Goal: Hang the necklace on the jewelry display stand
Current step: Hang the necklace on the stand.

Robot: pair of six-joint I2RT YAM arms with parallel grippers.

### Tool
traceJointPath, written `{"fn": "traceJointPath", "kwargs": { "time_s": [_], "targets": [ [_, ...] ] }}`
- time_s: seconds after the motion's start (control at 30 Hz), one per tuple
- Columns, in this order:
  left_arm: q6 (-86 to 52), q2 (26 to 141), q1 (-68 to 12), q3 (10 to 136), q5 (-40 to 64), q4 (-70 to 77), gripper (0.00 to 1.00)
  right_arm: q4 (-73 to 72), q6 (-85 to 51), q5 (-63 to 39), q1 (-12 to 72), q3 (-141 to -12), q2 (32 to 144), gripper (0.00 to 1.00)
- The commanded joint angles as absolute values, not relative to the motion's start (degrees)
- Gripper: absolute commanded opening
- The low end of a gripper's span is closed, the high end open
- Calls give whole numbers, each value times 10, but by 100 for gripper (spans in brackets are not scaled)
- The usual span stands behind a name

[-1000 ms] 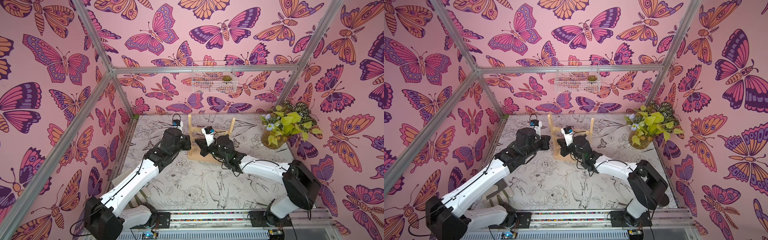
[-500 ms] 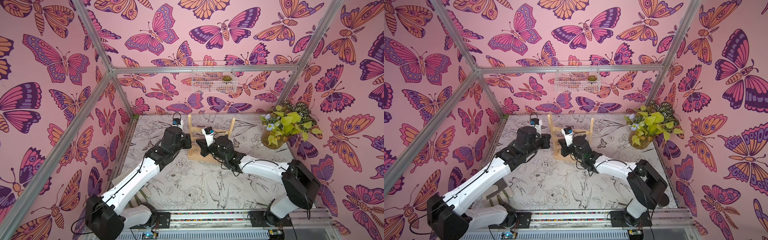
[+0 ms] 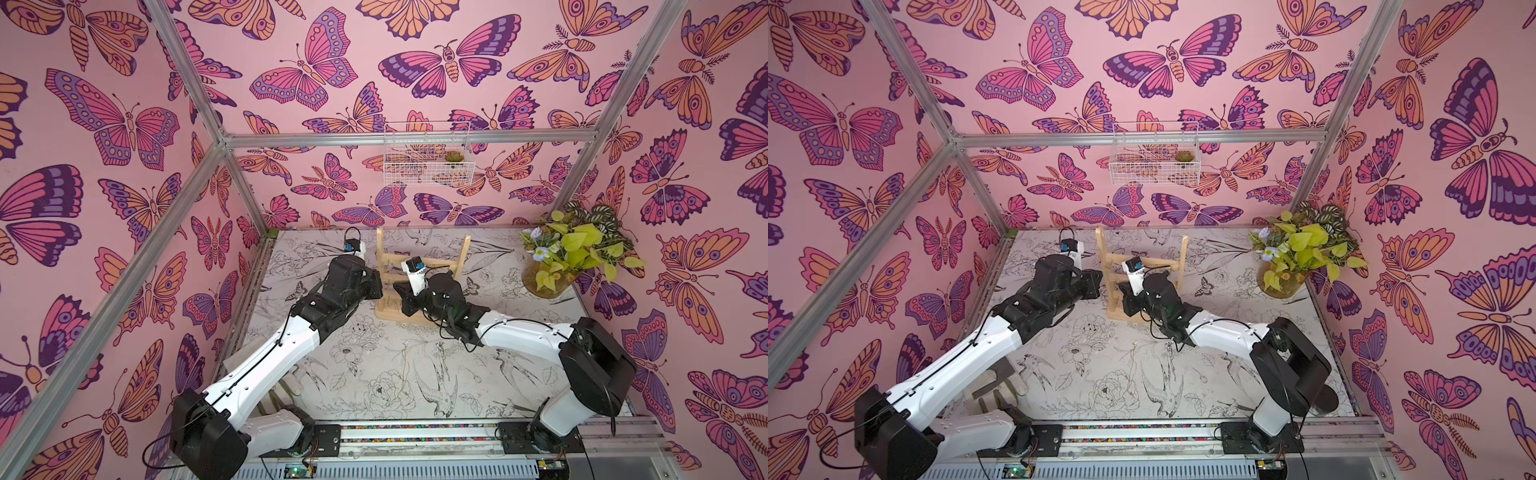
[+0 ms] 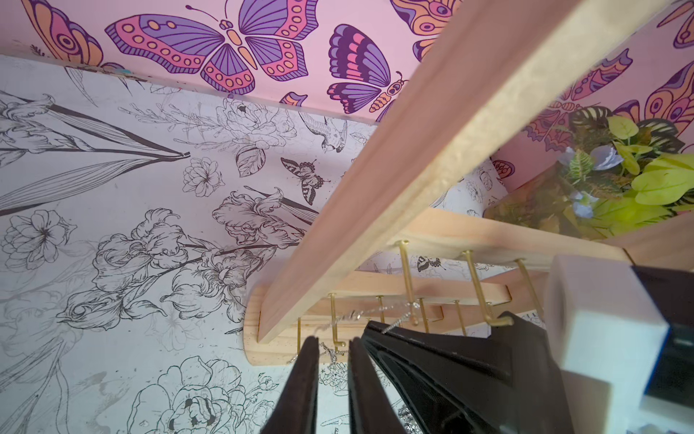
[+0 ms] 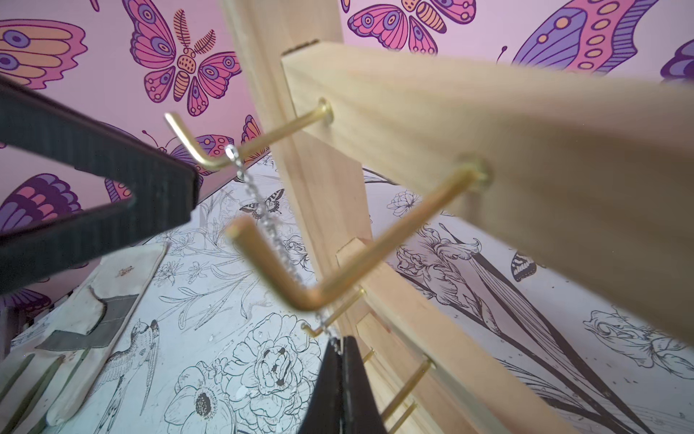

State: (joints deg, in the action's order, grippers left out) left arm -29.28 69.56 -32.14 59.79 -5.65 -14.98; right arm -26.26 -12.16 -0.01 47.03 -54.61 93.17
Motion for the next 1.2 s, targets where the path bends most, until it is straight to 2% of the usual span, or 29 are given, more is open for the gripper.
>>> {"fn": "traceJointPath", "kwargs": {
  "time_s": [0.0, 0.17, 0.37, 0.57, 0.73, 1.03, 1.17],
  "targets": [
    [-299, 676, -316, 582, -69, -154, 20, -247, -115, 10, 474, -567, 941, 0],
    [-303, 668, -316, 569, -79, -164, 22, -242, -112, 13, 474, -570, 944, 0],
    [-328, 675, -312, 539, -73, -168, 33, -219, -103, 9, 474, -580, 949, 3],
    [-332, 677, -300, 524, -49, -150, 34, -219, -104, 9, 474, -579, 946, 3],
    [-325, 695, -299, 488, 39, -67, 41, -221, -103, 11, 474, -579, 942, 3],
    [-353, 722, -299, 383, 38, 96, 44, -213, -102, 7, 474, -583, 942, 3],
    [-350, 755, -299, 375, 35, 137, 44, -211, -101, 6, 474, -585, 943, 3]
  ]
}}
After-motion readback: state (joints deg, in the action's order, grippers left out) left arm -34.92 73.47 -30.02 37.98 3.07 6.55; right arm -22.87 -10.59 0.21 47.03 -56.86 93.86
